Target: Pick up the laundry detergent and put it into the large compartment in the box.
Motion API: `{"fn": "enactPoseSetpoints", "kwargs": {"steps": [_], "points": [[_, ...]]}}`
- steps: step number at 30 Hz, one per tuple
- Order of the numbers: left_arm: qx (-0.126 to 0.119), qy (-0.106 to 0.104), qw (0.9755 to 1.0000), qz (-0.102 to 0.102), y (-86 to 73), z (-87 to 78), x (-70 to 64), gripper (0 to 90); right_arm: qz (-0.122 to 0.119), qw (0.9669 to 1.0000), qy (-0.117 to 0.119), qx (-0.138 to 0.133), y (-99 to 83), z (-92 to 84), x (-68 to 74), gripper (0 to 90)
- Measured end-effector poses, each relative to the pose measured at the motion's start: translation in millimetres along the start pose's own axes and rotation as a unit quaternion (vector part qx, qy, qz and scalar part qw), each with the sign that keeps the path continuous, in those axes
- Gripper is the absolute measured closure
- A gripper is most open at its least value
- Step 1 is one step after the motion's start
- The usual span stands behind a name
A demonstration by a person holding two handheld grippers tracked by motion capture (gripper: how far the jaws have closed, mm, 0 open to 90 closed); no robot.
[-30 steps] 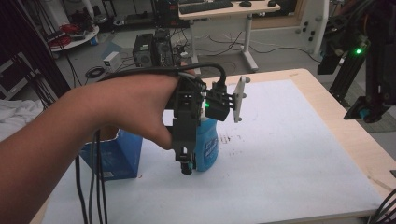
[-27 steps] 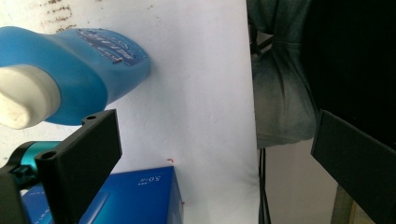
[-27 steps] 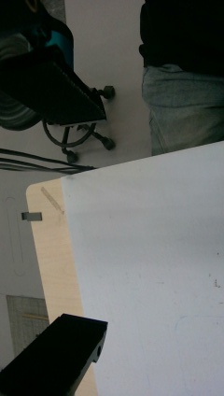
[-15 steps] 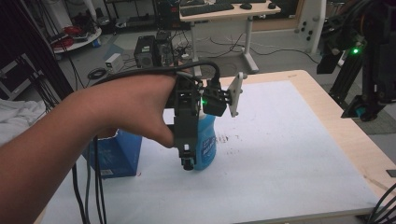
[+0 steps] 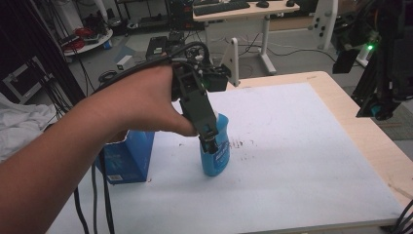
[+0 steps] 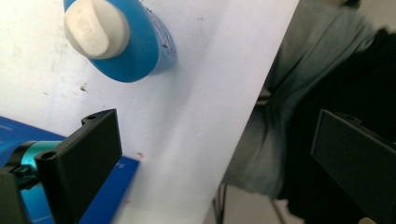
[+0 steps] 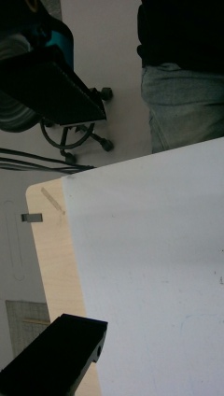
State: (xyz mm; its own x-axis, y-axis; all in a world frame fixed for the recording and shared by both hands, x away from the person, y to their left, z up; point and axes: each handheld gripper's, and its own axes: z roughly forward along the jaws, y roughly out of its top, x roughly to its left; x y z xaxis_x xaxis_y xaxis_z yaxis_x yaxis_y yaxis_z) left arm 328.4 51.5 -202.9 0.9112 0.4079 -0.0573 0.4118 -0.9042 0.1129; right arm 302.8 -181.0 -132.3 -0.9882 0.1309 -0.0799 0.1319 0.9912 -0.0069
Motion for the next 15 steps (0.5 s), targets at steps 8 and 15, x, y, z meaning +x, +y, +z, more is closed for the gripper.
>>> {"fn": "enactPoseSetpoints", "kwargs": {"steps": [8,15], "points": [[0.001,0.023,0.9974,-0.068,2.1,1.4,14.7,1.7,-0.002,1.0000,0.003,0.001,3.4,-0.4,-0.5,1.4],[-0.004,0.009,0.9948,-0.101,14.1,7.0,25.2,1.7,0.003,1.0000,0.001,0.006,6.3,-0.8,-3.0,1.4]]}}
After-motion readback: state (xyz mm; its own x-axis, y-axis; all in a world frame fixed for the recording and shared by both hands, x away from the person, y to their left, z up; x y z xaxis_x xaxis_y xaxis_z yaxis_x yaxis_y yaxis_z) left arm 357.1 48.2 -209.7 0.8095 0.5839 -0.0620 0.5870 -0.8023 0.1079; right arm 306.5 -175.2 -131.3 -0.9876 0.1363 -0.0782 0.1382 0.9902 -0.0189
